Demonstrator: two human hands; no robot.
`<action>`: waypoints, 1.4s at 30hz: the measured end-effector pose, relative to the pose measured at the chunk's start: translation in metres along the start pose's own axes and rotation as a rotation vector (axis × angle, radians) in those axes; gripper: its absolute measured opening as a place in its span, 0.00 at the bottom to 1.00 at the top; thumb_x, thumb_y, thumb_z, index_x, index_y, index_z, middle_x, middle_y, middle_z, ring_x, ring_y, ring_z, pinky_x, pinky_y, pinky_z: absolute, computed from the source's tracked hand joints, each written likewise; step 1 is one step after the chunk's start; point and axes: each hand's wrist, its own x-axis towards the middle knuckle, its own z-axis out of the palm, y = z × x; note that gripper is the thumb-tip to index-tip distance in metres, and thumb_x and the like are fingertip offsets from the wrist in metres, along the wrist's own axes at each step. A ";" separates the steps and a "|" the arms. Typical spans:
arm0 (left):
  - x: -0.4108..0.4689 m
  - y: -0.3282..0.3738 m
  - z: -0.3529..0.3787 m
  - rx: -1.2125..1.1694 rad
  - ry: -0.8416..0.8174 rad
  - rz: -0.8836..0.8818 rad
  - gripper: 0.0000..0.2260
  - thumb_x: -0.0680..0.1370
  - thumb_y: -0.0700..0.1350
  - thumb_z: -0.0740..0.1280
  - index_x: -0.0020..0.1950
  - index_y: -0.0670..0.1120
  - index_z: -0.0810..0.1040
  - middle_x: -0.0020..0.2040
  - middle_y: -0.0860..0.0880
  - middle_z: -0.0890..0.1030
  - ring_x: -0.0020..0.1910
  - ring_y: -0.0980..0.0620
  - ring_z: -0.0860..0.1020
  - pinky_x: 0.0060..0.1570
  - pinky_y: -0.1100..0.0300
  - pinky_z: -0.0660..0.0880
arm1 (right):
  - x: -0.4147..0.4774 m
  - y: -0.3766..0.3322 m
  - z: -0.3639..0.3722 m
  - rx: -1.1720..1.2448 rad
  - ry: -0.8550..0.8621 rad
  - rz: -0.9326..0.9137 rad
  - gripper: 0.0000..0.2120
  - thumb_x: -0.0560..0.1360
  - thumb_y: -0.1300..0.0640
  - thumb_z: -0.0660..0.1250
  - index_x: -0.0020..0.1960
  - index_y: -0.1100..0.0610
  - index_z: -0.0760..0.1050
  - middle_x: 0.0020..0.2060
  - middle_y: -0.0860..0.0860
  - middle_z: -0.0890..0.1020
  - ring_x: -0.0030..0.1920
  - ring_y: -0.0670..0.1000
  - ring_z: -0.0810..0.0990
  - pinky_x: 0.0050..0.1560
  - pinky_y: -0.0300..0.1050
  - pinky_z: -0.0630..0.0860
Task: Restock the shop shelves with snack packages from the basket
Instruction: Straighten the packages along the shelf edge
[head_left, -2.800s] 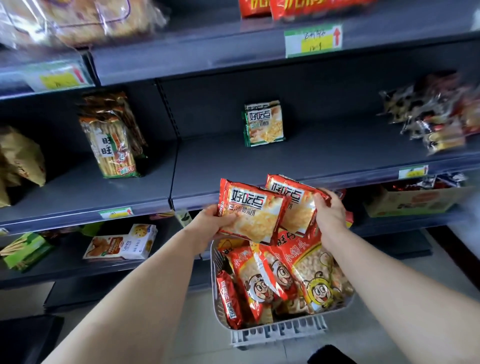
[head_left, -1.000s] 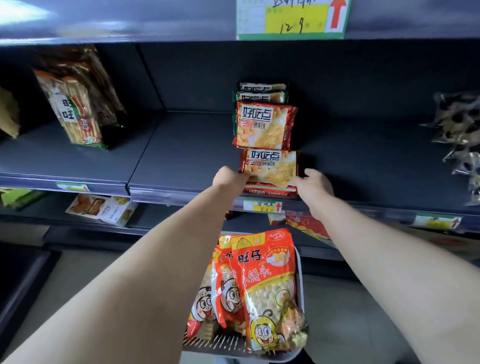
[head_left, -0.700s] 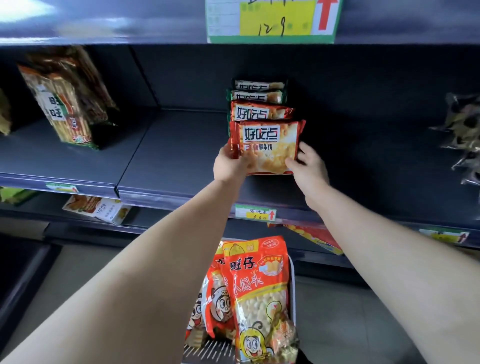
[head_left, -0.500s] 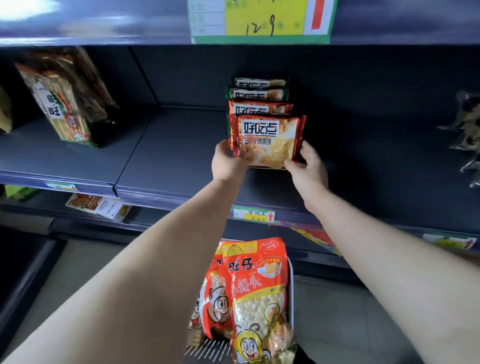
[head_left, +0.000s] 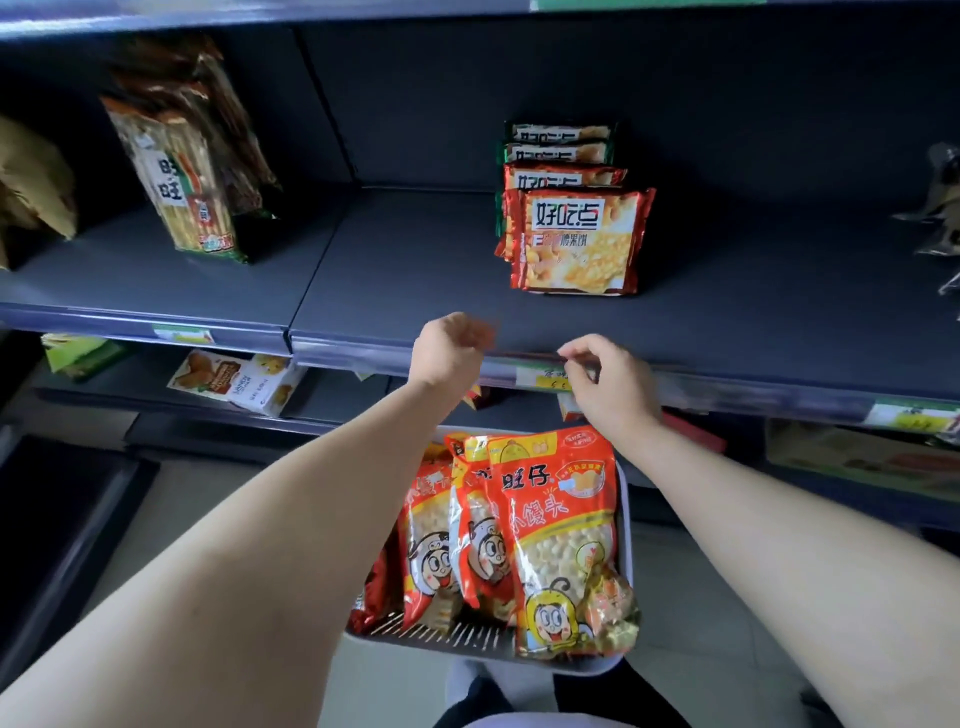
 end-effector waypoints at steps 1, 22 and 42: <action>-0.007 -0.009 -0.008 0.060 -0.018 0.019 0.12 0.77 0.33 0.65 0.46 0.48 0.83 0.45 0.52 0.84 0.50 0.51 0.82 0.55 0.57 0.78 | -0.006 -0.002 0.003 -0.050 0.013 -0.050 0.07 0.76 0.59 0.67 0.52 0.51 0.80 0.49 0.45 0.84 0.51 0.49 0.80 0.49 0.46 0.77; -0.101 -0.165 -0.055 0.896 -0.210 -0.356 0.18 0.76 0.52 0.71 0.62 0.46 0.75 0.56 0.46 0.75 0.49 0.46 0.79 0.42 0.53 0.76 | -0.111 -0.021 0.124 -0.253 -0.847 0.098 0.16 0.79 0.57 0.63 0.66 0.48 0.73 0.68 0.49 0.74 0.59 0.52 0.78 0.57 0.49 0.77; -0.079 -0.087 -0.093 0.298 -0.149 -0.190 0.13 0.76 0.54 0.69 0.38 0.45 0.81 0.35 0.50 0.79 0.37 0.50 0.77 0.36 0.60 0.71 | -0.129 -0.078 0.126 0.071 -0.565 0.346 0.27 0.71 0.48 0.71 0.67 0.49 0.67 0.55 0.48 0.81 0.50 0.52 0.81 0.49 0.48 0.78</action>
